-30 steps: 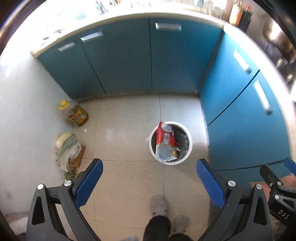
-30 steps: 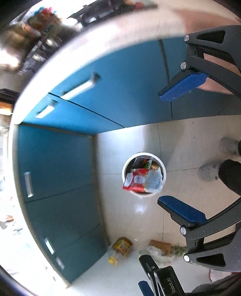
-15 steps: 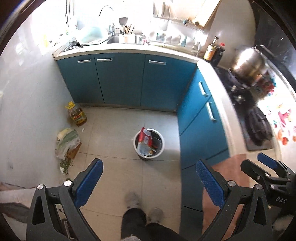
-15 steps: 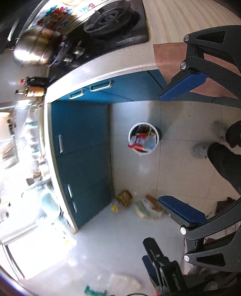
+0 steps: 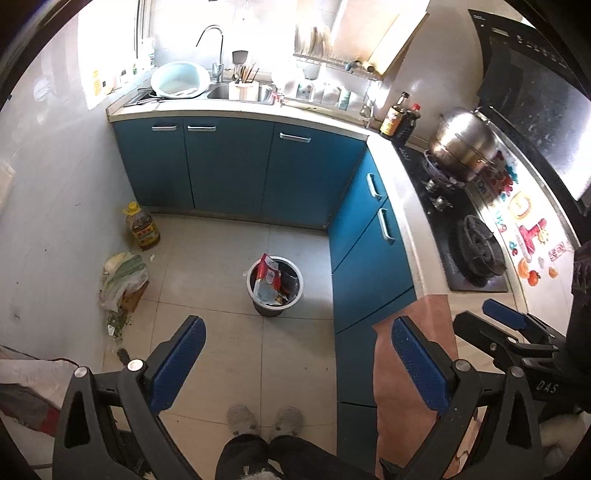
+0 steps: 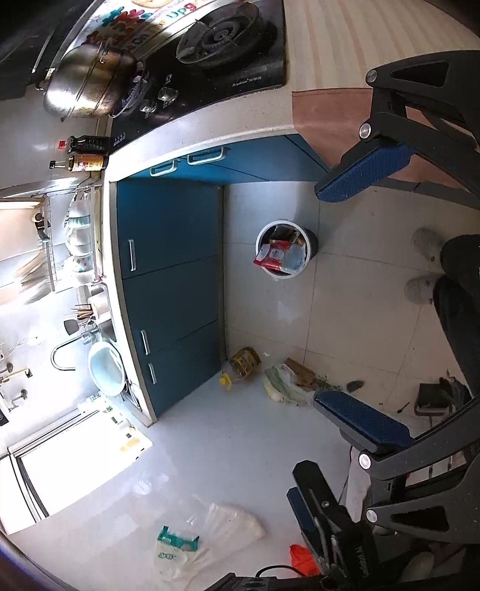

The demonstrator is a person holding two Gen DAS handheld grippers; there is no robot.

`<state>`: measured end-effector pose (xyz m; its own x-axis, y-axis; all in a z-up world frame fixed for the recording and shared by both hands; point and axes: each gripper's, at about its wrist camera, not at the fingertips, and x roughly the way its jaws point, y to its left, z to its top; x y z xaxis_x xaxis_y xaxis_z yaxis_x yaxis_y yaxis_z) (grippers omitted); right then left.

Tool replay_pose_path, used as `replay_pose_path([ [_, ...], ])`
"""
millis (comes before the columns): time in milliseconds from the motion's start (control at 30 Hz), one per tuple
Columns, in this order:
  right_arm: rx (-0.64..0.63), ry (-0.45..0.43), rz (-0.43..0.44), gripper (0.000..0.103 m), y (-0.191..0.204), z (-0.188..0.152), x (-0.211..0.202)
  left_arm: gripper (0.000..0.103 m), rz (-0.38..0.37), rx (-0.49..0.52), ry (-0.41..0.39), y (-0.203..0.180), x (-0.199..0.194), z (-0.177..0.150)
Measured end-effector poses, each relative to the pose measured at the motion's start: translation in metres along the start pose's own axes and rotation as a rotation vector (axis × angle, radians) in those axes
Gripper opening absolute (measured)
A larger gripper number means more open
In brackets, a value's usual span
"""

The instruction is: Collect trash

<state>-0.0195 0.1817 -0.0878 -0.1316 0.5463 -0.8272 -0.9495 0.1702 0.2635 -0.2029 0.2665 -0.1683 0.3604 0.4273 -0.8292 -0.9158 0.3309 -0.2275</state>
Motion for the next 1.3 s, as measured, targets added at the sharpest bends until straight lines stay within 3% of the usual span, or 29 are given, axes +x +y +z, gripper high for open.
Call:
replay_pose_path([
  [1300,0.032,0.033,0.049,0.103,-0.004,-0.017,-0.007,0.103,-0.014,-0.042,-0.003,0.006,-0.017,-0.02],
])
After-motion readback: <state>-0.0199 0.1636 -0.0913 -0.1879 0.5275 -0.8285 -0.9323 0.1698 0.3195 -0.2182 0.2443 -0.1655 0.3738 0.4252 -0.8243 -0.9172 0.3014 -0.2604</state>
